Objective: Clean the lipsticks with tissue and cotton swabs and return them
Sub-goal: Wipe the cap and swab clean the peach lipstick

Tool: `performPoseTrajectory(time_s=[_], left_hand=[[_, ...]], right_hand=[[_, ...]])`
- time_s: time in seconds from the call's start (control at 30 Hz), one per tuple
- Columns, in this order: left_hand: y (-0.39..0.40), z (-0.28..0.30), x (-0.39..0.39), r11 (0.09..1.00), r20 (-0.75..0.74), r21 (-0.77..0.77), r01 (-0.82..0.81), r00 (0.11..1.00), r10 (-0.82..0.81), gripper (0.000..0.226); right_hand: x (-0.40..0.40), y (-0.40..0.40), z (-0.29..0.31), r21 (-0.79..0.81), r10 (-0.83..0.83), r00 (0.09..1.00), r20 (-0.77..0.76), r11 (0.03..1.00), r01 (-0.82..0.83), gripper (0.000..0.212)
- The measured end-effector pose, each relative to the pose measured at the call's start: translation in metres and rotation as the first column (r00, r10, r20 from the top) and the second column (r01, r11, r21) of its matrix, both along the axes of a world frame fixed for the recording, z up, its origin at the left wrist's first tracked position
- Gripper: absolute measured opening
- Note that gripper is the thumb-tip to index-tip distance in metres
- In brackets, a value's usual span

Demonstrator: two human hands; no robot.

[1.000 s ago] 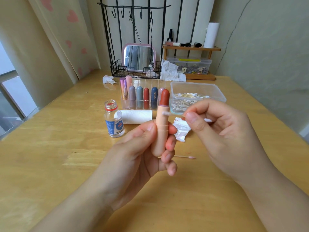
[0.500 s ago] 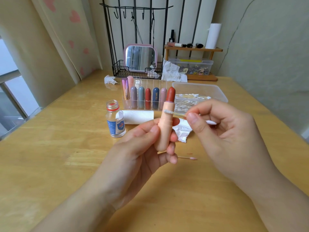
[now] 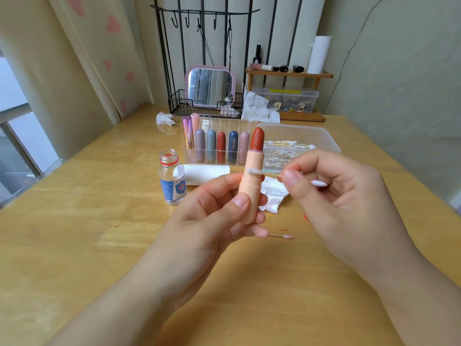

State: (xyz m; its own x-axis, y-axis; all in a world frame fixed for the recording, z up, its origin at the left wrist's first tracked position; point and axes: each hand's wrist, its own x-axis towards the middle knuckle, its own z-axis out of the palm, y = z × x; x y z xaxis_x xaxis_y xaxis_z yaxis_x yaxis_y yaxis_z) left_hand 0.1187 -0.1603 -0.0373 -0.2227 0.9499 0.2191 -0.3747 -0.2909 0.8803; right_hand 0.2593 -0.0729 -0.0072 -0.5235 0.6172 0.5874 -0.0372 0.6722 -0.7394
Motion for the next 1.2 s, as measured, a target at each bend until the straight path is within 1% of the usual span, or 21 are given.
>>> performPoseTrajectory(time_s=[0.07, 0.17, 0.27, 0.43, 0.53, 0.6, 0.73, 0.8, 0.93, 1.1, 1.2], left_hand=[[0.0, 0.0, 0.0, 1.0, -0.015, -0.002, -0.019, 1.0, 0.019, 0.024], [0.001, -0.001, 0.0, 0.999, -0.069, 0.004, -0.046, 0.997, 0.046, 0.021], [0.002, -0.002, 0.0, 0.997, -0.105, 0.003, -0.083, 0.991, 0.082, 0.023], [0.004, -0.004, -0.002, 0.991, -0.151, 0.012, -0.131, 0.98, 0.131, 0.022], [0.004, -0.005, -0.003, 0.989, -0.206, 0.027, -0.144, 0.968, 0.146, 0.025], [0.005, -0.005, -0.002, 0.988, -0.217, 0.031, -0.15, 0.964, 0.153, 0.026], [0.005, -0.007, -0.002, 0.981, -0.253, 0.047, -0.19, 0.947, 0.196, 0.022], [0.006, -0.007, -0.003, 0.975, -0.278, 0.054, -0.215, 0.935, 0.221, 0.021], [0.005, -0.009, -0.005, 0.965, -0.341, 0.047, -0.258, 0.904, 0.258, 0.022], [0.006, -0.01, -0.006, 0.953, -0.367, 0.063, -0.296, 0.881, 0.298, 0.024], [0.007, -0.01, -0.005, 0.942, -0.378, 0.057, -0.331, 0.866, 0.327, 0.023]], right_hand=[[0.0, 0.0, 0.0, -0.002, 0.024, 0.999, 0.022, 1.0, -0.024, 0.012], [0.0, 0.002, -0.001, 0.011, -0.036, 0.999, 0.0, 0.999, 0.036, 0.011], [-0.001, 0.003, -0.002, 0.013, -0.078, 0.997, -0.008, 0.997, 0.078, 0.011], [-0.003, 0.003, -0.006, 0.053, -0.05, 0.996, 0.076, 0.998, 0.046, 0.01], [-0.004, 0.004, -0.006, 0.104, -0.111, 0.993, 0.043, 0.989, 0.106, 0.01], [-0.003, 0.005, -0.005, 0.113, -0.128, 0.991, 0.029, 0.986, 0.124, 0.011], [-0.003, 0.003, -0.007, 0.132, -0.096, 0.989, 0.108, 0.988, 0.082, 0.01], [-0.003, 0.002, -0.008, 0.18, -0.124, 0.986, 0.111, 0.978, 0.103, 0.012], [-0.003, 0.004, -0.007, 0.282, -0.208, 0.977, 0.056, 0.942, 0.184, 0.01], [-0.005, 0.0, -0.012, 0.305, -0.155, 0.982, 0.112, 0.945, 0.114, 0.01], [-0.006, 0.003, -0.013, 0.35, -0.209, 0.974, 0.088, 0.922, 0.166, 0.009]])
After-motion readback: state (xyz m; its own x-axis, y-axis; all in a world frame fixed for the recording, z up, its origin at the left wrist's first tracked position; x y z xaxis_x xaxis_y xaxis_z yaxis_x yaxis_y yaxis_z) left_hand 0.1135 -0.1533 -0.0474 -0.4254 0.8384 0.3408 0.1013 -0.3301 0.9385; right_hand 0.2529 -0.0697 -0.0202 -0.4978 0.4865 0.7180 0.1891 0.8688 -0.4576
